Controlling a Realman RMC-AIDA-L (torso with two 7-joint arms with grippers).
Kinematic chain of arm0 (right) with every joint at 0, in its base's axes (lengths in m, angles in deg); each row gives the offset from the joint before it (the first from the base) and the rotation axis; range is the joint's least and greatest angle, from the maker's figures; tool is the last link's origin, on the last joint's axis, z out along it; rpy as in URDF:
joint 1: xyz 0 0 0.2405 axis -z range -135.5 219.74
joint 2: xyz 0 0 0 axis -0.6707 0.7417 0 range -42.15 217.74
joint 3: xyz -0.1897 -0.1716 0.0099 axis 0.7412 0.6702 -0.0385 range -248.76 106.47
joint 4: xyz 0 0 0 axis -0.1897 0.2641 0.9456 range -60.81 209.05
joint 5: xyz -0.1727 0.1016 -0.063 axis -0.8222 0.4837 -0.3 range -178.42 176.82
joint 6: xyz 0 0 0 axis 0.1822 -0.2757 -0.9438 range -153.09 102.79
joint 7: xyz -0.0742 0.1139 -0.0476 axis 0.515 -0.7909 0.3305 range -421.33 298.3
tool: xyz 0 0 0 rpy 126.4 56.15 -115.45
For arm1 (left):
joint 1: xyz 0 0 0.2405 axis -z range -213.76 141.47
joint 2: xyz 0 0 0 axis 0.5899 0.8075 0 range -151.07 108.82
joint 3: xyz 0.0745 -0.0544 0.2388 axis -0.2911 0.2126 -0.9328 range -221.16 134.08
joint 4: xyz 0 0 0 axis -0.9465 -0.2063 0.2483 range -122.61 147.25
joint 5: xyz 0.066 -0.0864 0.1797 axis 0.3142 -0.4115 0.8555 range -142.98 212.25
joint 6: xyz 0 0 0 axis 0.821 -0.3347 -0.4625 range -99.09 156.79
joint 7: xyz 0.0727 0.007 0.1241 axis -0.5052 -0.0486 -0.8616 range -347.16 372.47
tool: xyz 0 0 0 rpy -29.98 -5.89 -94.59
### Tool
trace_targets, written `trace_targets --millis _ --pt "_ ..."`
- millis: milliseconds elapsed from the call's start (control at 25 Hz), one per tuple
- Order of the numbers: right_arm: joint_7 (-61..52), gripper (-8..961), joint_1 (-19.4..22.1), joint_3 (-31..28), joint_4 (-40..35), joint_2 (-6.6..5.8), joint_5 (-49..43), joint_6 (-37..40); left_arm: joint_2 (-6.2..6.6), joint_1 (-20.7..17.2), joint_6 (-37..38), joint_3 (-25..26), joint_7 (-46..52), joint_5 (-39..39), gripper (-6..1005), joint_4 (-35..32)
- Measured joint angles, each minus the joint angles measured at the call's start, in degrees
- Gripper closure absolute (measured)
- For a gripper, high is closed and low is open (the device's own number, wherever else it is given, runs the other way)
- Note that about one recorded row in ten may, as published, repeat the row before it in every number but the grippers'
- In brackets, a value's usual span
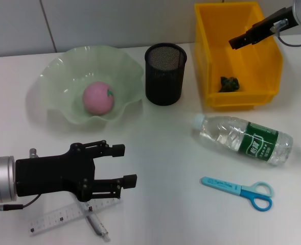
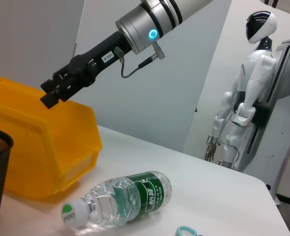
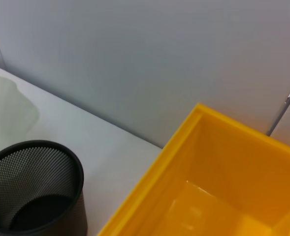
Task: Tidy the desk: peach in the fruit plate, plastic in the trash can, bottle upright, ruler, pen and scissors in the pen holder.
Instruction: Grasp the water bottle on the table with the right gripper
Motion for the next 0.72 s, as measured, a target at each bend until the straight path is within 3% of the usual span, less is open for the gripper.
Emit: trace_targets --millis 280,560,600,720 --pt "-0.9 171 2.2 -0.7 -5.3 0.25 2.8 1.8 0.09 0.1 0.1 0.0 0.0 0.0 200 0.0" --pt "-1.3 171 7.0 -0.7 -16.3 0.33 11.4 12.1 0.27 -0.1 0.2 0.1 0.0 0.0 200 -0.1" --pt "-1.3 171 8.0 -0.8 -19.2 0.38 13.6 16.7 0.30 -0.2 0.2 0.1 0.0 0.0 200 -0.2" --pt "-0.5 170 8.6 -0.8 -20.9 0.38 15.0 20.7 0.35 -0.2 0.5 0.2 0.0 0.0 200 -0.3"
